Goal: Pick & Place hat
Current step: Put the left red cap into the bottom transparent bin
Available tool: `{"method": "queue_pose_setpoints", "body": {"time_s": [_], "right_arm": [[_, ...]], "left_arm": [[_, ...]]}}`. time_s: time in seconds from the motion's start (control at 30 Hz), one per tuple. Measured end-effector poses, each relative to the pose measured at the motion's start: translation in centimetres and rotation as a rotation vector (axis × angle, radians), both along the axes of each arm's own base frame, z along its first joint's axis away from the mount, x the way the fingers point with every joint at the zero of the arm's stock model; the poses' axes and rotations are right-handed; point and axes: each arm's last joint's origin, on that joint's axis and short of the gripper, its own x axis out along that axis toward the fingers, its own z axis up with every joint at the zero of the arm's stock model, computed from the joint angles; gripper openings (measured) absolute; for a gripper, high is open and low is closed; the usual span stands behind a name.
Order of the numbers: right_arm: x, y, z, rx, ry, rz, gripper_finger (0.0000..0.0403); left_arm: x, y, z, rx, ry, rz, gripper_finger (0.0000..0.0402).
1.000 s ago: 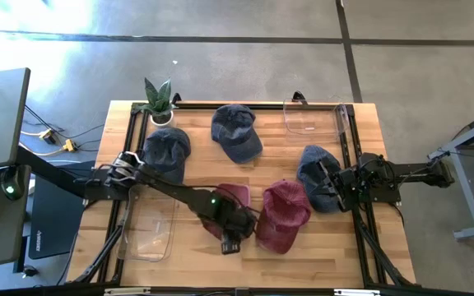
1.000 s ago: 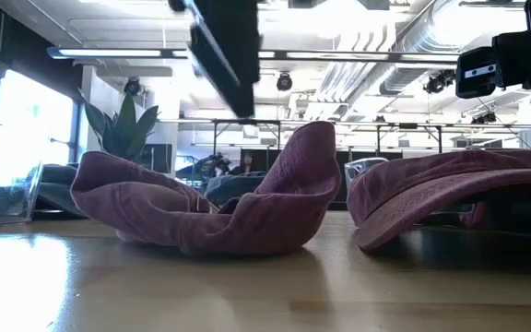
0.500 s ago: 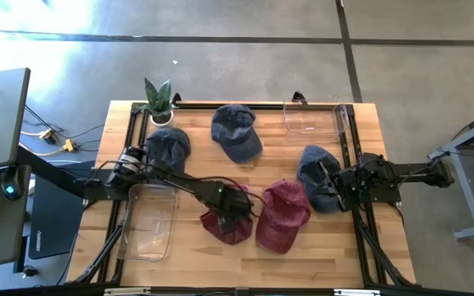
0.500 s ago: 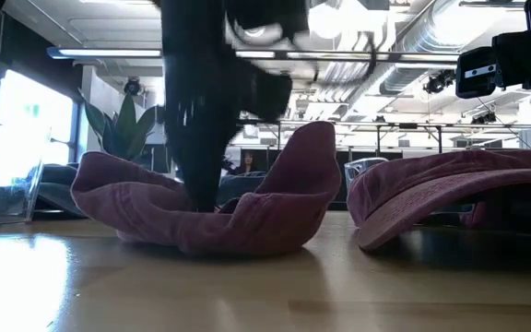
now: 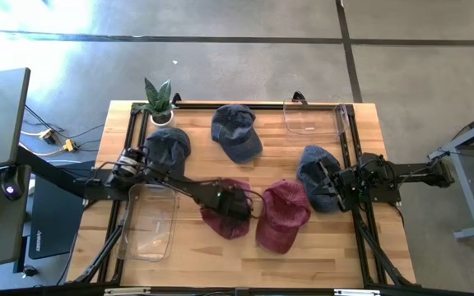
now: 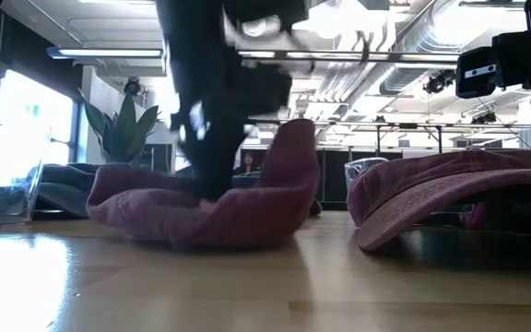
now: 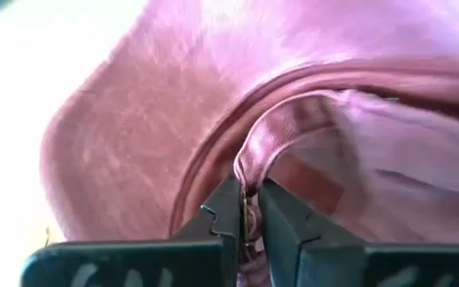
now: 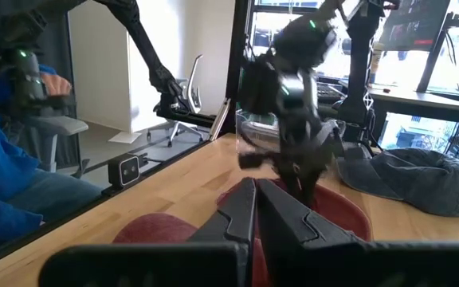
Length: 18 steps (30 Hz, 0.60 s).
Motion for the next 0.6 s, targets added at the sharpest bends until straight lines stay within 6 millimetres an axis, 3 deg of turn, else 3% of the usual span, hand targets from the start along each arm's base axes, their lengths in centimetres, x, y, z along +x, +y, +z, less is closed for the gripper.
{"method": "queue_pose_setpoints", "body": {"time_s": [0.17,0.27,0.43,0.6], "right_arm": [[0.0,0.0,0.0,0.0,0.0,0.0,0.0012],[0.0,0.0,0.0,0.0,0.0,0.0,0.0012],[0.0,0.0,0.0,0.0,0.0,0.0,0.0012],[0.0,0.0,0.0,0.0,0.0,0.0,0.0012]], "left_arm": [[-0.3,-2.8,3.6,0.165,-0.101,0.043,0.003],[-0.7,-3.3,4.3,0.333,-0.185,0.083,0.0015],[-0.8,-2.1,3.2,0.487,-0.257,0.177,0.0008],[0.1,0.5,-1.4,0.497,-0.14,0.253,0.0027]]}}
